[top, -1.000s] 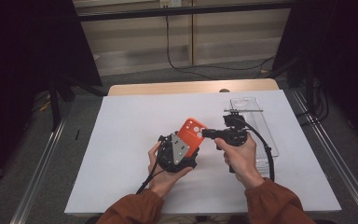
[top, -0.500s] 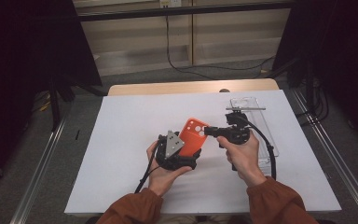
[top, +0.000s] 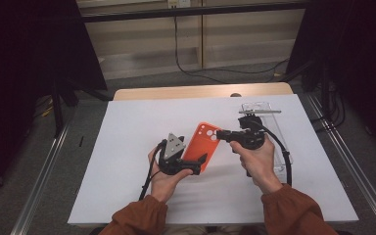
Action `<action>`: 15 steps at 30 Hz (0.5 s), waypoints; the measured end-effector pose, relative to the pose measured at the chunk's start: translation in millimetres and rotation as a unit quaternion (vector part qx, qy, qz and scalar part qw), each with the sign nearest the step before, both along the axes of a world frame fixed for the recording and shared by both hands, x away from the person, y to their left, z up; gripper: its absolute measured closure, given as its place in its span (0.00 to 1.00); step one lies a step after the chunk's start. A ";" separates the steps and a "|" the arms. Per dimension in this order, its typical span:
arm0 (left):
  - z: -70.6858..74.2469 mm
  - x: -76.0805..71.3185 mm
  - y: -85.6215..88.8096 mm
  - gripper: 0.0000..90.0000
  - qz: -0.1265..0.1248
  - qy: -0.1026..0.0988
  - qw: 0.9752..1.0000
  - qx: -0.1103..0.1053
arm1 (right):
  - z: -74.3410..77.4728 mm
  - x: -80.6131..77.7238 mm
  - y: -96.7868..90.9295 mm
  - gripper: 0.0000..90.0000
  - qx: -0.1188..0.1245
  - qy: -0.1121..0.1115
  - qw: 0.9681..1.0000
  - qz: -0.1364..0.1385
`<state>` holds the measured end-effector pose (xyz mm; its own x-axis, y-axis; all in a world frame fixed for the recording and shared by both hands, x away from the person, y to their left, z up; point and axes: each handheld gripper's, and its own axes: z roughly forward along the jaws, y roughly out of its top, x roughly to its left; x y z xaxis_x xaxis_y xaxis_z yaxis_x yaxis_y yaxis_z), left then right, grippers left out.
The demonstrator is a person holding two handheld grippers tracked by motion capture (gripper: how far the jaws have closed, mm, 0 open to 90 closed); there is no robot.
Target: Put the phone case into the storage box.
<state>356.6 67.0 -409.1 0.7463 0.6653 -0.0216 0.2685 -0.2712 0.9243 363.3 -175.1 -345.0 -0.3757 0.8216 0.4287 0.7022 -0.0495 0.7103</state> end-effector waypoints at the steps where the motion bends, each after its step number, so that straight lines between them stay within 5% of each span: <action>1: 0.7 0.1 1.1 0.04 0.000 0.002 1.000 -0.006 | 0.0 0.1 -0.4 0.92 -0.002 -0.001 1.000 0.000; 15: 8.9 -3.6 21.9 0.04 0.014 -0.008 1.000 -0.009 | 1.8 -2.9 -9.1 0.92 -0.014 -0.020 1.000 0.002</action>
<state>353.0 89.0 -400.3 0.7274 0.6859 -0.0210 0.2606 -0.2478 0.9331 360.5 -184.1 -343.2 -0.3954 0.8314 0.3905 0.6741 -0.0261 0.7382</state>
